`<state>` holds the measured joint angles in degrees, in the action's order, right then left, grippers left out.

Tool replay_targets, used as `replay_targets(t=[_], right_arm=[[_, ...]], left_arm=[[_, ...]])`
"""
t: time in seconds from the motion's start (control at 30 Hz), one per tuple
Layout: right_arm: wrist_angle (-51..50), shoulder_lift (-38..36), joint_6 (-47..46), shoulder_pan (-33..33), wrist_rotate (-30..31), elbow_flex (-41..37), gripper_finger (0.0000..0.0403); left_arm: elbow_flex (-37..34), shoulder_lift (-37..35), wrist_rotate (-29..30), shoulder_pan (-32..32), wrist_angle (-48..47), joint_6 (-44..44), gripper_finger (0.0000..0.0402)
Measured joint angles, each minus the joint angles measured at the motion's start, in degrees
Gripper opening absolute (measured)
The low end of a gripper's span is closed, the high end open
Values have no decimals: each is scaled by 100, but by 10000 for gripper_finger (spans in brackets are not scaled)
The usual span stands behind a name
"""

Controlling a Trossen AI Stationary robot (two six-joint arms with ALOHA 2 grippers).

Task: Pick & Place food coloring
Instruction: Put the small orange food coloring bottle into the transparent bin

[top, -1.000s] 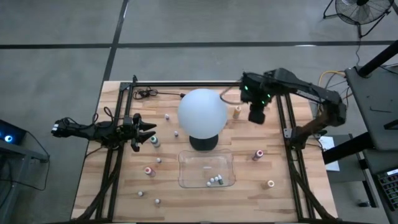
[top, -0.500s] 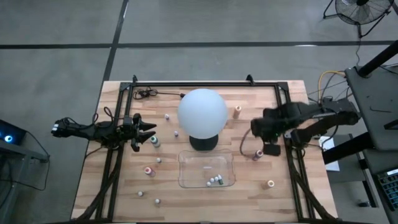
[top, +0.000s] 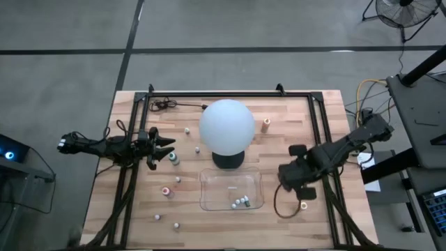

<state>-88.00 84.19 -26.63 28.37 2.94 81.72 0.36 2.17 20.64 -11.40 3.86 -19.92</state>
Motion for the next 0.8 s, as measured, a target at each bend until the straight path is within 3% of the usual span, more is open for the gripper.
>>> replay_targets(t=[0.37,0.8], right_arm=[[185,1473,334,567,-14,1535,54],[183,3406,1314,142,-35,4270,54]], left_arm=[[1,2,1,-1,0,-2,161],[0,0,0,-2,0,0,161]])
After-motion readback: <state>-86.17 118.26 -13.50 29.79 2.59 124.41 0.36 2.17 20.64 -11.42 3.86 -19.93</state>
